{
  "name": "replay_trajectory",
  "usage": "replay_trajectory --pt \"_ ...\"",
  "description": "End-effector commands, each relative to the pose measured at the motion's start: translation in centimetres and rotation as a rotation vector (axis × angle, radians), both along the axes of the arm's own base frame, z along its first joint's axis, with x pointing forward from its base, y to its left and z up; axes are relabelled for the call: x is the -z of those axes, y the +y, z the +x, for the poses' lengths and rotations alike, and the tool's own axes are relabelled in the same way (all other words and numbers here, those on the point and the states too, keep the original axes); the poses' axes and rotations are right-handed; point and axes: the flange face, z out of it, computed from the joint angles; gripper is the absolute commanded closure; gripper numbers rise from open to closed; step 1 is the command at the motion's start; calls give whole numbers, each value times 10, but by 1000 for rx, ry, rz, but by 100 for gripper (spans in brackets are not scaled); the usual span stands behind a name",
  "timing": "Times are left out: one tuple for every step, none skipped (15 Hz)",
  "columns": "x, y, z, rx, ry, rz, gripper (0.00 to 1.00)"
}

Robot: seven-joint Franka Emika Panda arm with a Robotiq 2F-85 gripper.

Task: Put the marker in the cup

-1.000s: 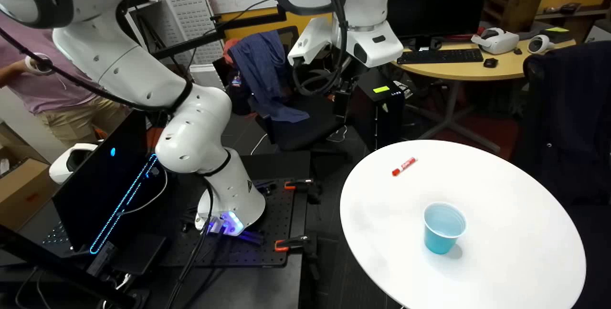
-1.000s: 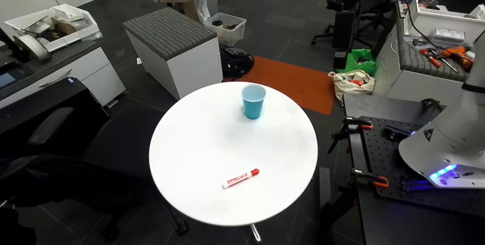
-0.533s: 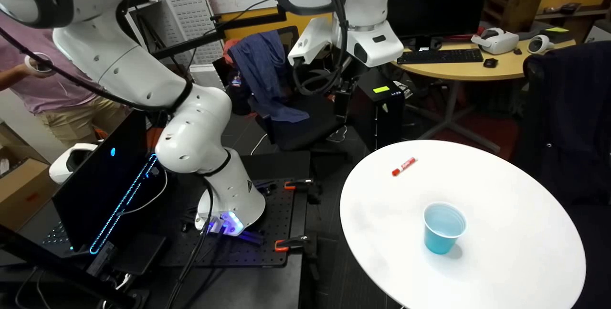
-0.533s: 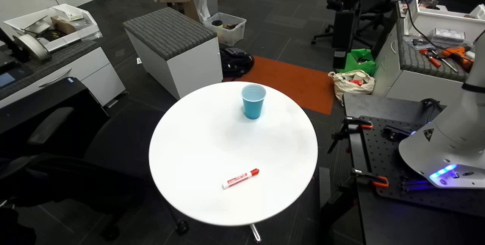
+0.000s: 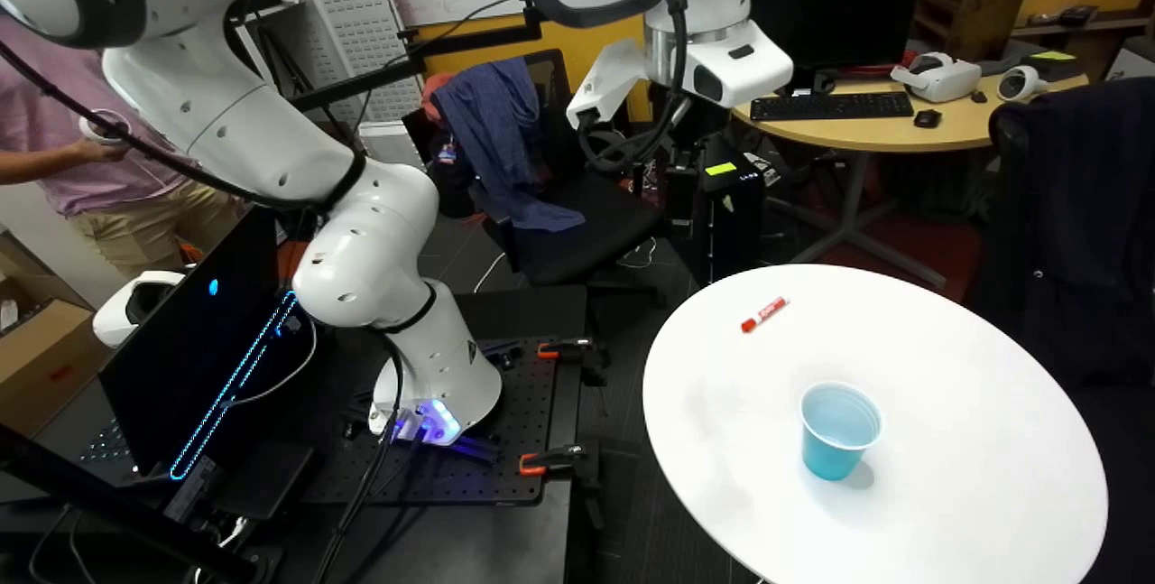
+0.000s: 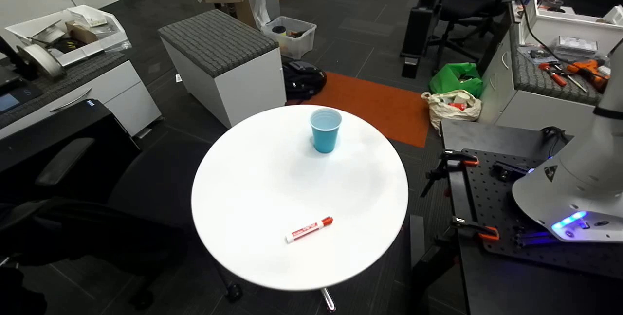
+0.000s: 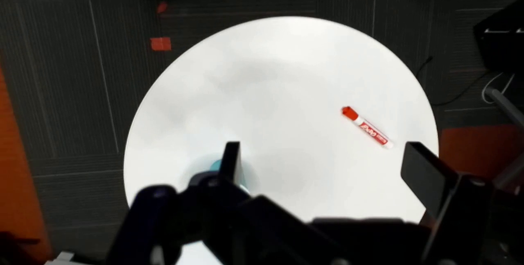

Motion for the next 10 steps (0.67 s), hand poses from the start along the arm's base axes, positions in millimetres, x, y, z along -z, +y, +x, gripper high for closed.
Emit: replay_trajectory --pt "2 1 26 -107 -48 -79 0" --pt "5 2 31 -139 -57 -98 0" --pt "9 4 37 -174 -65 -112 0" --pt "12 5 42 -203 -72 -124 0" --pt "16 7 48 -233 -78 -137 0" --pt "21 9 54 -265 -82 -140 0" --pt "26 12 59 -299 -87 -140 0" --pt "31 15 64 -335 -94 -137 0" --pt "36 19 68 -376 -103 -133 0" --pt "40 22 72 -414 -114 -129 0"
